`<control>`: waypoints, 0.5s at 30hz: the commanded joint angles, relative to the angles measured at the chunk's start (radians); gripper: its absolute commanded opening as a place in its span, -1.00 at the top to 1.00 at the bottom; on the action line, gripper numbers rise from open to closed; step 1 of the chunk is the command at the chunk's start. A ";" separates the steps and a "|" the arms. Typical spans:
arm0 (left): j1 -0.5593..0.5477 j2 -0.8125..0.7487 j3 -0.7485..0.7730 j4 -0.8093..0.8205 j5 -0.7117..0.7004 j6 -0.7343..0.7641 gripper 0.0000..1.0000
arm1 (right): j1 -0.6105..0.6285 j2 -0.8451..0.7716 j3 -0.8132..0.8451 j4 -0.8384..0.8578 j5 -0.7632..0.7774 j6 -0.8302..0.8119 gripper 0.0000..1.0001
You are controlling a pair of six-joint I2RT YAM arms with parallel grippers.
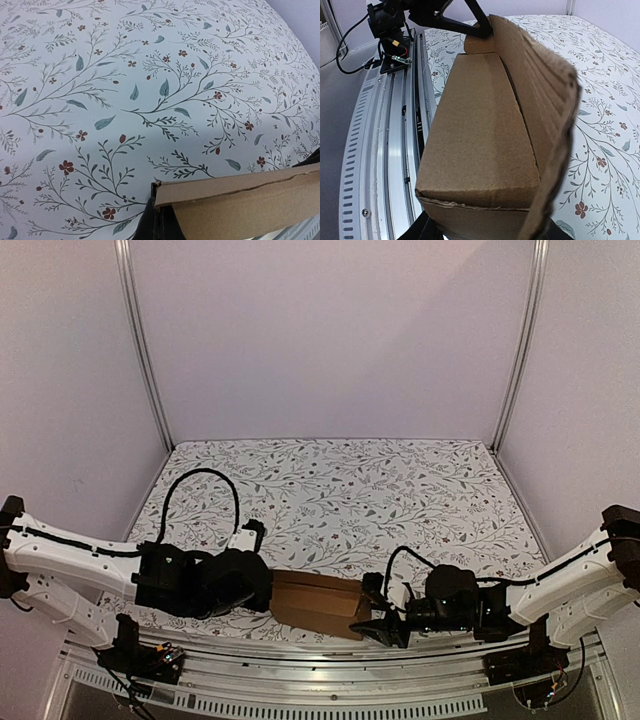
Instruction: Fold the paper box
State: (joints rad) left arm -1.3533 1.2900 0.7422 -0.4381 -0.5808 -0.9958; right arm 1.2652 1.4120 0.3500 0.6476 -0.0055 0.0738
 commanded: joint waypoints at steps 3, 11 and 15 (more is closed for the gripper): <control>-0.090 0.083 -0.090 -0.097 0.214 -0.056 1.00 | -0.002 -0.017 0.002 -0.011 0.115 0.006 0.49; -0.111 0.078 -0.095 -0.179 0.170 -0.075 1.00 | 0.005 -0.026 0.006 -0.027 0.121 0.013 0.49; -0.119 0.066 -0.105 -0.194 0.164 -0.089 1.00 | 0.008 -0.030 0.010 -0.037 0.125 0.012 0.49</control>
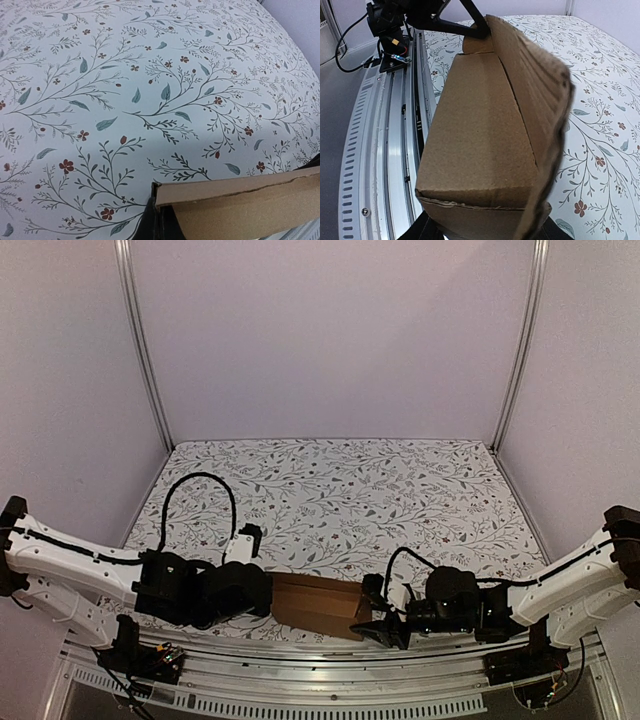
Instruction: Fold the paper box
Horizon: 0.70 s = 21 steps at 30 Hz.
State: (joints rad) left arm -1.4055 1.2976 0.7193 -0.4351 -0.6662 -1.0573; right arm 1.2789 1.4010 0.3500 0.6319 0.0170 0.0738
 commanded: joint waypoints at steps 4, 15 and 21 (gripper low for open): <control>-0.084 0.060 -0.100 -0.210 0.237 -0.055 1.00 | -0.002 -0.019 0.015 -0.025 0.104 0.012 0.48; -0.163 0.123 -0.084 -0.267 0.193 -0.115 1.00 | 0.013 -0.017 0.018 -0.027 0.116 0.015 0.48; -0.197 0.147 -0.080 -0.283 0.187 -0.169 1.00 | 0.021 -0.016 0.021 -0.027 0.125 0.018 0.48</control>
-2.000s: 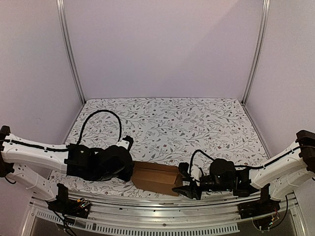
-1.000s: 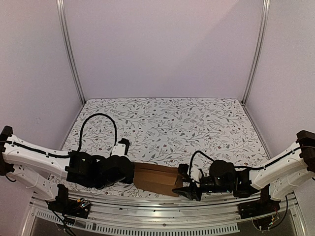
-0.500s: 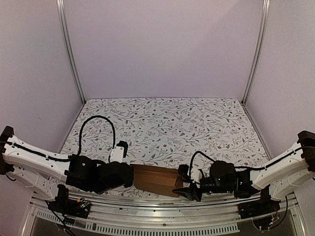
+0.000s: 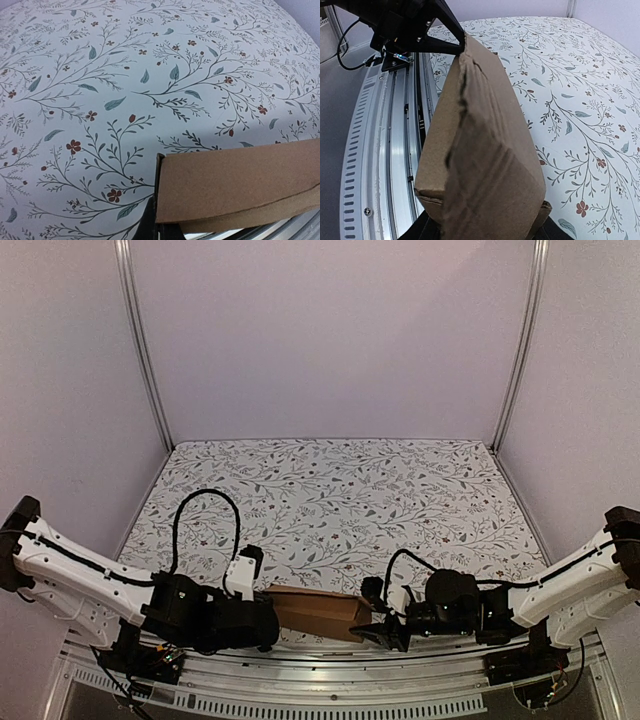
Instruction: Fold the paper box
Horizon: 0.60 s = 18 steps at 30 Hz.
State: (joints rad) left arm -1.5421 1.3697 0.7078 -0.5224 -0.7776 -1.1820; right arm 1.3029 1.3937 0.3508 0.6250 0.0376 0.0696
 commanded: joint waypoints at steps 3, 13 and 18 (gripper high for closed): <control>-0.061 0.060 -0.058 -0.197 0.282 -0.045 1.00 | -0.003 -0.008 0.026 -0.019 0.105 0.023 0.46; -0.033 0.040 0.051 -0.180 0.223 -0.013 1.00 | -0.002 -0.008 0.062 -0.027 0.141 0.019 -0.20; -0.015 0.073 0.128 -0.254 0.172 -0.067 1.00 | -0.007 -0.048 0.060 -0.087 0.197 0.015 -0.74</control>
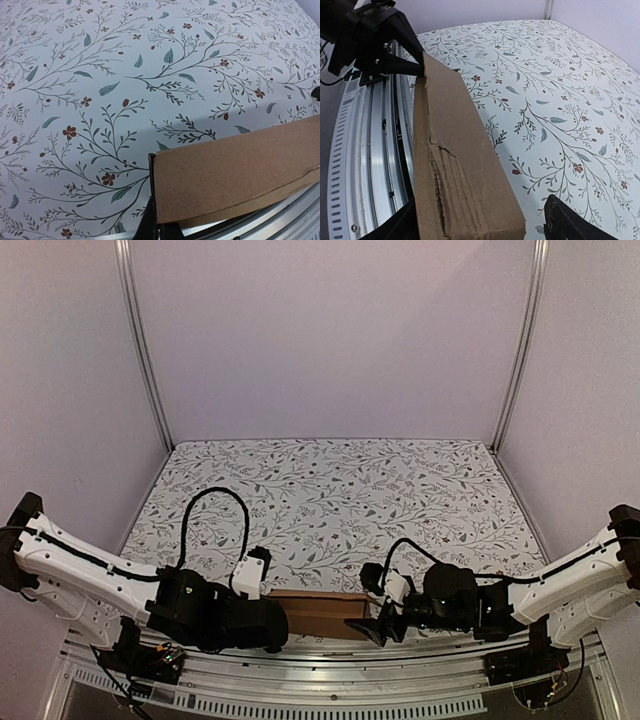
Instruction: Fold the paper box
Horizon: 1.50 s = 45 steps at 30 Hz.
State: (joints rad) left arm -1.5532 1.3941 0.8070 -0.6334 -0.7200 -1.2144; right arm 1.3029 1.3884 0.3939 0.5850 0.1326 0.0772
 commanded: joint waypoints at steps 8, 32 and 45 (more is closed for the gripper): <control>0.025 0.075 0.100 -0.210 0.065 -0.134 1.00 | -0.032 -0.256 0.005 -0.259 0.100 -0.024 -0.98; 0.039 0.243 0.306 -0.349 -0.002 -0.285 1.00 | -0.052 -0.385 0.117 -0.666 0.053 0.113 -0.39; 0.029 0.256 0.310 -0.369 0.003 -0.335 1.00 | -0.031 -0.214 0.208 -0.672 0.134 0.092 0.28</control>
State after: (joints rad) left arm -1.5303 1.6238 1.1049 -0.9691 -0.7223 -1.5162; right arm 1.2610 1.1507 0.5674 -0.0685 0.2279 0.1780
